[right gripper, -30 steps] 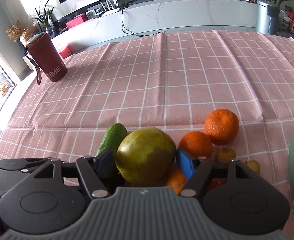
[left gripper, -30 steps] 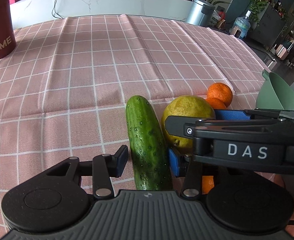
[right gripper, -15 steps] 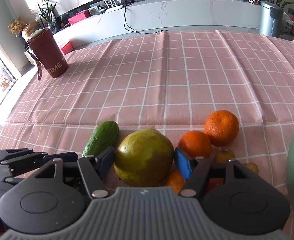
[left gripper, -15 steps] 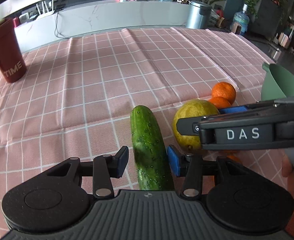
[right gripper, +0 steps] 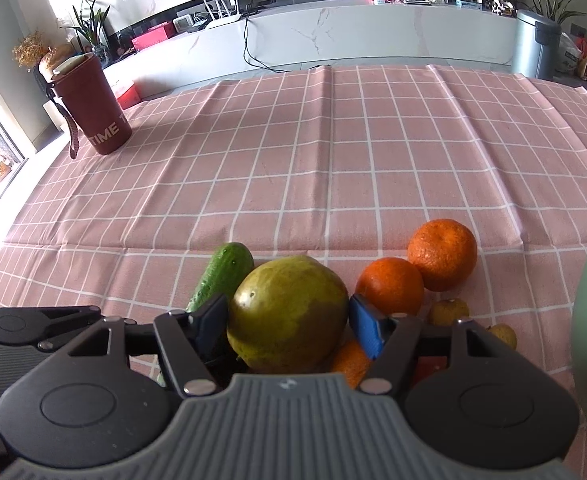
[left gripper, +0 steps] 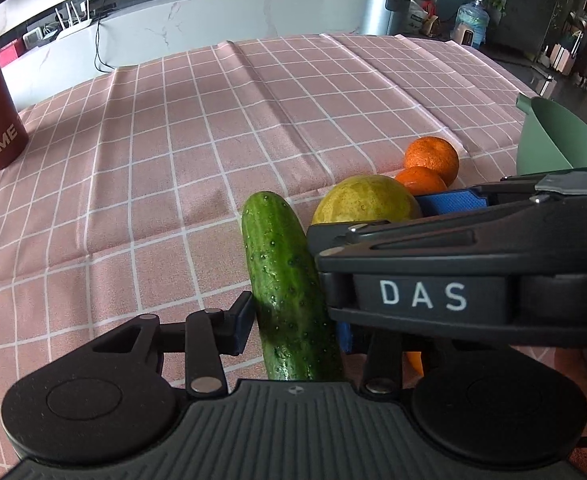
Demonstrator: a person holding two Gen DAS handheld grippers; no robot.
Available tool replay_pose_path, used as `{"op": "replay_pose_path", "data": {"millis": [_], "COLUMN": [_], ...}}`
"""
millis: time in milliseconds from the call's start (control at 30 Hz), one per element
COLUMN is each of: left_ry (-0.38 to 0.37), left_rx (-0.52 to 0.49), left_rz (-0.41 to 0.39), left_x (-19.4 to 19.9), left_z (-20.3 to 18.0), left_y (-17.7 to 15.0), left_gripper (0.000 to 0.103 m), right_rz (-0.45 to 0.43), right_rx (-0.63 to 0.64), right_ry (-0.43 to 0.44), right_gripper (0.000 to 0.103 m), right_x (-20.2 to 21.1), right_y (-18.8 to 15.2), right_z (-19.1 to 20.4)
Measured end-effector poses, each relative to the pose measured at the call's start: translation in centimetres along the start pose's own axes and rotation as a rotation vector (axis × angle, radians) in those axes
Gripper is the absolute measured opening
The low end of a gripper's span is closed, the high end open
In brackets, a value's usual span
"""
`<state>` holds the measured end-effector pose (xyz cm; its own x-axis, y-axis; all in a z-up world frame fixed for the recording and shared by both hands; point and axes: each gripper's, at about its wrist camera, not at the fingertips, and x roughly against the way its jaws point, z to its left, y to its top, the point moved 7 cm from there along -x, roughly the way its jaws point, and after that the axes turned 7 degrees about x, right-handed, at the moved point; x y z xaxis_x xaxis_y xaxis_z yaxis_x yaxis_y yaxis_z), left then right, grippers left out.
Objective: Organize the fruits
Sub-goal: 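Grasp the cucumber with the left tool while the right tool grasps the pomelo, then carry the cucumber and pomelo over the green colander with both tools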
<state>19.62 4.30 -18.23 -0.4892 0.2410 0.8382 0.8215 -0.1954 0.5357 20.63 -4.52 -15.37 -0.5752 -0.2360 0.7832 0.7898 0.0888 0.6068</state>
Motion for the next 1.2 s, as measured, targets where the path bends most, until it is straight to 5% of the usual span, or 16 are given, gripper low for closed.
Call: {"op": "replay_pose_path", "data": {"millis": [467, 833, 1200], "left_ry": [0.044, 0.115, 0.156], "left_rx": [0.182, 0.188, 0.170], "left_rz": [0.032, 0.098, 0.072], "left_x": [1.4, 0.8, 2.3], "left_z": [2.5, 2.3, 1.1], "left_y": [-0.5, -0.4, 0.2], "left_gripper": [0.042, 0.042, 0.041], "right_rz": [-0.049, -0.044, -0.024], "right_rx": [-0.087, -0.204, -0.105], "right_ry": [-0.001, 0.069, 0.104], "right_gripper": [0.062, 0.062, 0.062], "right_x": [2.8, 8.0, 17.7], "right_y": [0.8, 1.5, 3.9], "right_z": [-0.6, -4.0, -10.2]}}
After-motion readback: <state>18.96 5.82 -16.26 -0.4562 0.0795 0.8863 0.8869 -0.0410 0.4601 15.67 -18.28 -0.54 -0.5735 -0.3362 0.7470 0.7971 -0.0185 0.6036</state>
